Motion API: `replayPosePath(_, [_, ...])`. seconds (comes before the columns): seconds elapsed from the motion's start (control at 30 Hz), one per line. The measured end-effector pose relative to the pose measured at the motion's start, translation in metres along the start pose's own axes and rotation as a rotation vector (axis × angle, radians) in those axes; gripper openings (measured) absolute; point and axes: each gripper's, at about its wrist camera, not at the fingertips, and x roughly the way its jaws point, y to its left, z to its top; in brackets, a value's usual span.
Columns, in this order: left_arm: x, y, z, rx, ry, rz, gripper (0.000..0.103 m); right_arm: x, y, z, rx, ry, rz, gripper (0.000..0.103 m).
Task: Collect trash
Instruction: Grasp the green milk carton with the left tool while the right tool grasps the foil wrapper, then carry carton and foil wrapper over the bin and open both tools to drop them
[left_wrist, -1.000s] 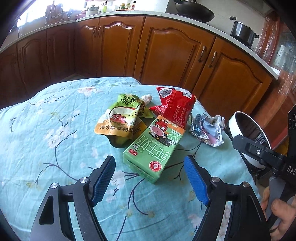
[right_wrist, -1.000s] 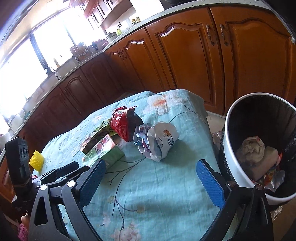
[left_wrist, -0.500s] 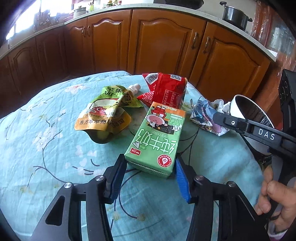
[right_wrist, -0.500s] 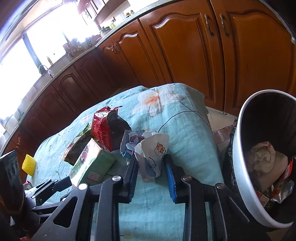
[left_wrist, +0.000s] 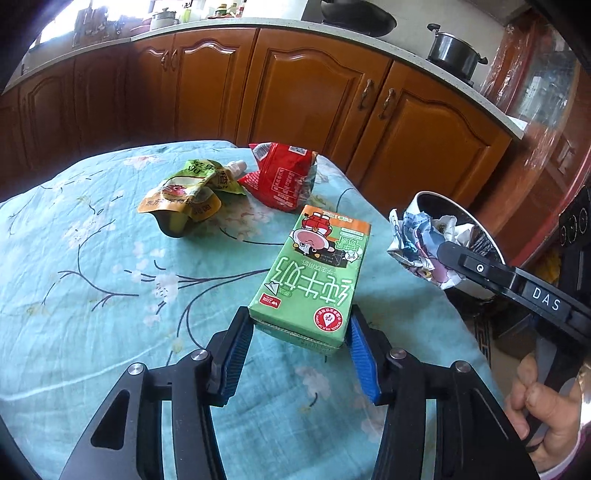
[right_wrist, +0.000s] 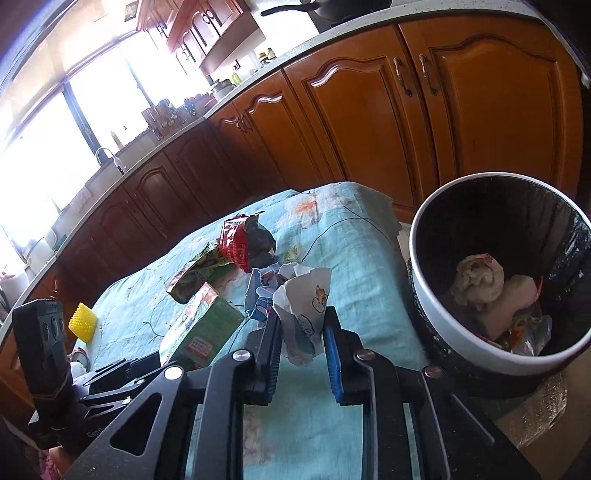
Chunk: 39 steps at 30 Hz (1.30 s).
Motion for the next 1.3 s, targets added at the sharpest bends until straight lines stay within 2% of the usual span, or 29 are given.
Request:
replayPosePath(0.23, [-0.009,-0.023,-0.003,0.023,-0.003,-0.058,0.050,-0.030,-0.008,-0.012,0.025,-0.020,-0.003,0.022])
replayPosePath(0.5, [-0.015,-0.051,-0.005,0.078,-0.010,-0.090,0.050,-0.055,-0.034,-0.019,0.069,-0.044,-0.037,0.022])
replayPosePath(0.8, [-0.013,-0.076,-0.001,0.123,-0.003,-0.111,0.050,-0.078,-0.060,-0.024,0.110,-0.079,-0.069,0.022])
replayPosePath(1.3, [0.002,-0.116,0.011,0.193,0.005,-0.121,0.050,-0.094,-0.089,-0.020,0.154,-0.121,-0.112,0.022])
